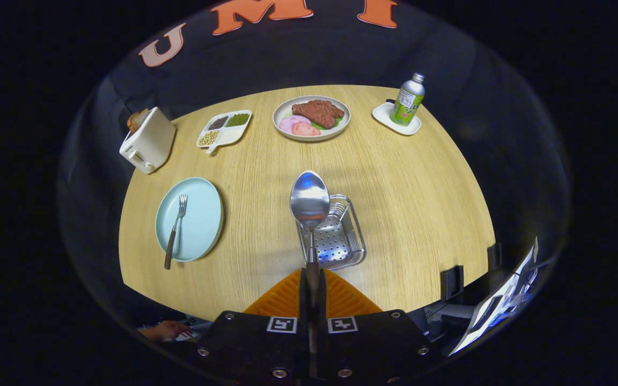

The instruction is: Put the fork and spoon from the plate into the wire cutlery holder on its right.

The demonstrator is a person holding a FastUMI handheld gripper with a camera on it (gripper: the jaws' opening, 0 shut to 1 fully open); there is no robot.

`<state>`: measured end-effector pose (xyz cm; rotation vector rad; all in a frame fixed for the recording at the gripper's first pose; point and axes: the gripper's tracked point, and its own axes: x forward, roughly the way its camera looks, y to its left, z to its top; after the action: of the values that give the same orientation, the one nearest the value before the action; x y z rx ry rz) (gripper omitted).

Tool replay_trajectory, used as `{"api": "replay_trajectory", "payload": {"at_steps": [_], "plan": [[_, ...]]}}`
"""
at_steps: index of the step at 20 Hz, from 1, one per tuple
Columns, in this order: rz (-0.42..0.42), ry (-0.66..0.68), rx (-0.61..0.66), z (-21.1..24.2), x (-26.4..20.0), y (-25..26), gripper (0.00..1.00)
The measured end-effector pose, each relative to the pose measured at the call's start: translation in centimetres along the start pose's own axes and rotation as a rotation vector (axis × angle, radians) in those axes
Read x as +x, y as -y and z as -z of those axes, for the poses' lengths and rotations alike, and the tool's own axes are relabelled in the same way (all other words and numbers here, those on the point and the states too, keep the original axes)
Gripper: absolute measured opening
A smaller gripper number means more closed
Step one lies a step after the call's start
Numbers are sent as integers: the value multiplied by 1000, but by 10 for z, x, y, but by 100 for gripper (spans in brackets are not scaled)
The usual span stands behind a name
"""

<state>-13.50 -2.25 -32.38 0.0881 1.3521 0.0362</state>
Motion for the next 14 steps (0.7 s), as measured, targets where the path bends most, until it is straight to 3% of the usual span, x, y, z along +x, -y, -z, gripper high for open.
{"api": "replay_trajectory", "payload": {"at_steps": [8,14], "plan": [[19,-130,-66,23,22,24,7],[23,-119,-48,5,21,32,10]]}}
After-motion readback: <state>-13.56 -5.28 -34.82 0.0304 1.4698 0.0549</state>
